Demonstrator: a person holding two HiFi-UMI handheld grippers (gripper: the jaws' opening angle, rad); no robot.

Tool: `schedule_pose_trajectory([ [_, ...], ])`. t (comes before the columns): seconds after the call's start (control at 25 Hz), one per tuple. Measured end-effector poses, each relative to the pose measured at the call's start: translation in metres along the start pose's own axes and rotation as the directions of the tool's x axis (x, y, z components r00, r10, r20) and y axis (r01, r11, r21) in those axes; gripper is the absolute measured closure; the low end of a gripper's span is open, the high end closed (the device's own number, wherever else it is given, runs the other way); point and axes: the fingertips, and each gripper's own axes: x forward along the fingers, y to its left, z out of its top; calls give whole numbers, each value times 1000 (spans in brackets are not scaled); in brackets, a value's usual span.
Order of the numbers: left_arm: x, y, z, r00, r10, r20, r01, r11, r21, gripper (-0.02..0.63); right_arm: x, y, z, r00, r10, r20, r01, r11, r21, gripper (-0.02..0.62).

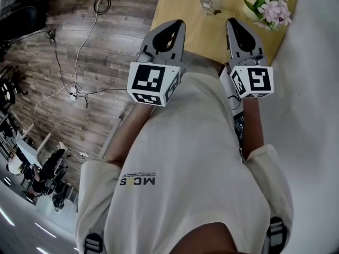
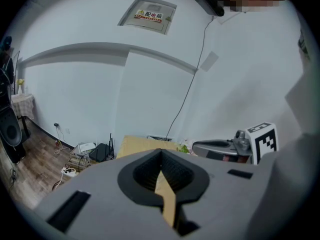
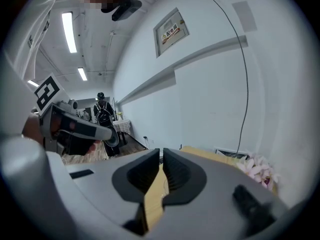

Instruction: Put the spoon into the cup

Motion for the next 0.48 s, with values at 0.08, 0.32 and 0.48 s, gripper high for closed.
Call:
schedule_pose_trajectory([
  [0.08, -4, -1, 5, 1000, 5, 21, -5, 1000, 3, 595, -7, 1, 4, 1000, -1, 4, 1, 1000, -3, 552],
  [0.32, -15, -2, 20, 998, 8, 66, -9, 1000, 8, 595, -26, 3, 18, 1000, -17, 17, 17, 1000, -4, 552],
  [0.48, -18, -2, 23, 997, 5, 74, -6, 1000, 21, 595, -34, -1, 29, 998, -2, 55, -4, 993, 114, 552],
])
